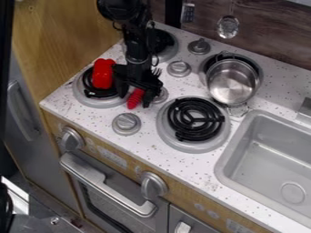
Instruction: Moved the red spatula to the center of the stove.
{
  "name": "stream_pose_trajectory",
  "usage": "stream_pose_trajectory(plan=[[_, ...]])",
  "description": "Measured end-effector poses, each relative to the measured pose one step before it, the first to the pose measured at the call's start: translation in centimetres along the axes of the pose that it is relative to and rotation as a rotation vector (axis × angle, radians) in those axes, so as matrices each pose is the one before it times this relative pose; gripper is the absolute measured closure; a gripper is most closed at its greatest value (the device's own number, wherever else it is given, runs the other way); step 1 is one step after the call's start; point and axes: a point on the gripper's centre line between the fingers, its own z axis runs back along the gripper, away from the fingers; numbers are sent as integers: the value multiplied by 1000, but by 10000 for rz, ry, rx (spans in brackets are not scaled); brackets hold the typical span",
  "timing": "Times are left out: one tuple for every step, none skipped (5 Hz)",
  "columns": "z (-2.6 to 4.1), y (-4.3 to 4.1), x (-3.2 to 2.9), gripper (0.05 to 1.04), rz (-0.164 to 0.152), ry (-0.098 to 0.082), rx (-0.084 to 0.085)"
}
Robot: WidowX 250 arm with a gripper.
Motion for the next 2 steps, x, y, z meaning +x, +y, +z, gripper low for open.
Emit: stream_pose_trajectory(plan=[[4488, -535, 943, 86, -335, -1246, -288], [2521, -582, -488, 86, 113, -452, -284]])
